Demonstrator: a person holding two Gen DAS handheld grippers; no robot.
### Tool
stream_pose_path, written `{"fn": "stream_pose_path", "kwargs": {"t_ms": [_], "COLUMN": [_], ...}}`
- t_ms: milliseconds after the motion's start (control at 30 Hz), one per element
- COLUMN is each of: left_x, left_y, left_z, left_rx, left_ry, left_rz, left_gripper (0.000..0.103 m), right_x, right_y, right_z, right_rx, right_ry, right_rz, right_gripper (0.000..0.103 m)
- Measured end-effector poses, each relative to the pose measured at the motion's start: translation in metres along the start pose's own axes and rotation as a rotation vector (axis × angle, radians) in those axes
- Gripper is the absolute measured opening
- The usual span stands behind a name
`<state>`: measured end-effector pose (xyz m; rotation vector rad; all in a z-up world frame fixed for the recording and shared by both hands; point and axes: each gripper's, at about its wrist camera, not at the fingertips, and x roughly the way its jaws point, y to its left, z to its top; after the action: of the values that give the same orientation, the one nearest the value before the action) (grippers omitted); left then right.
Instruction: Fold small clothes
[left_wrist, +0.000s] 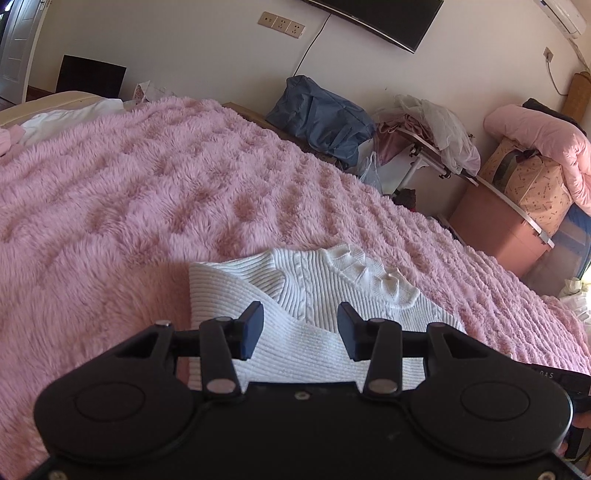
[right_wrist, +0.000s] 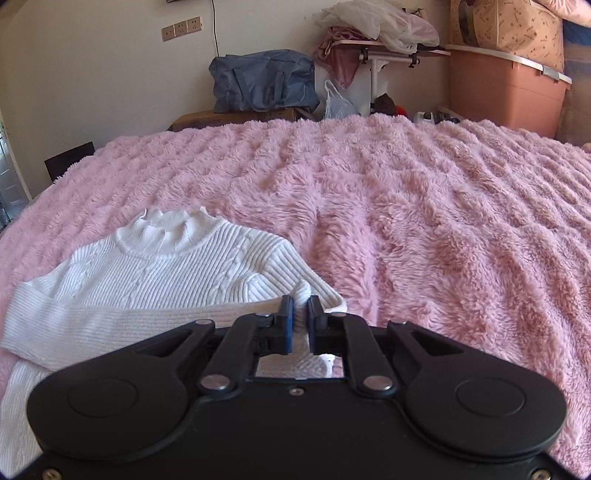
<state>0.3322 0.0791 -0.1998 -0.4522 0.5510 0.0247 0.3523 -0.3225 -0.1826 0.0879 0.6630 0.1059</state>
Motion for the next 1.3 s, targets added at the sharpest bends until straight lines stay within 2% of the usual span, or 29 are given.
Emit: {"fn": "stream_pose_path", "kwargs": {"t_ms": [67,133,367,533,800,833,900,933,1000,1100,1200,1300], "left_x": [0.011,0.022,0.039,0.034,0.057,0.056,0.047,0.039,0.018,-0.007,-0.009,0.008], "left_y": [0.002,0.008,0.022,0.024,0.031,0.030,0.028,0.026,0.020,0.010,0.004,0.007], "left_z": [-0.001,-0.003,-0.004,-0.001,-0.016,-0.016,-0.012,-0.009,-0.009,-0.019,-0.031,-0.044], "left_rx": [0.008,0.001,-0.003,-0.036,0.006,0.010,-0.016,-0.032,-0.055,-0.064,-0.032,-0.028], "left_ry": [0.010,0.018,0.012,-0.016,0.043,0.037,0.019,0.001,-0.038,-0.066,-0.036,0.026], "left_rz": [0.026,0.042,0.045,0.019,0.055,0.055,0.038,0.023,-0.011,-0.049,-0.050,-0.024], "left_gripper": [0.045,0.045,0.045,0.046,0.047,0.047,0.047,0.047,0.047,0.048,0.048,0.048], "right_x": [0.011,0.020,0.026,0.018,0.028,0.026,0.017,0.010,-0.007,-0.026,-0.026,-0.013], "right_y": [-0.003,-0.003,-0.010,-0.012,0.001,0.001,0.000,0.000,0.004,0.022,0.045,0.054], "right_z": [-0.005,-0.013,-0.026,-0.023,-0.032,-0.032,-0.029,-0.027,-0.024,-0.024,-0.031,-0.040], "right_rx": [0.006,-0.007,0.027,0.063,-0.053,-0.054,-0.035,-0.018,-0.002,-0.046,-0.135,-0.180], "right_ry": [0.039,0.054,0.024,-0.018,0.025,0.020,-0.004,-0.028,-0.080,-0.122,-0.105,-0.059], "right_rz": [-0.003,-0.042,-0.083,-0.105,-0.155,-0.165,-0.196,-0.196,-0.170,-0.054,0.007,-0.001], "right_gripper": [0.008,0.008,0.008,0.008,0.010,0.013,0.035,0.036,0.037,0.036,0.036,0.037]}}
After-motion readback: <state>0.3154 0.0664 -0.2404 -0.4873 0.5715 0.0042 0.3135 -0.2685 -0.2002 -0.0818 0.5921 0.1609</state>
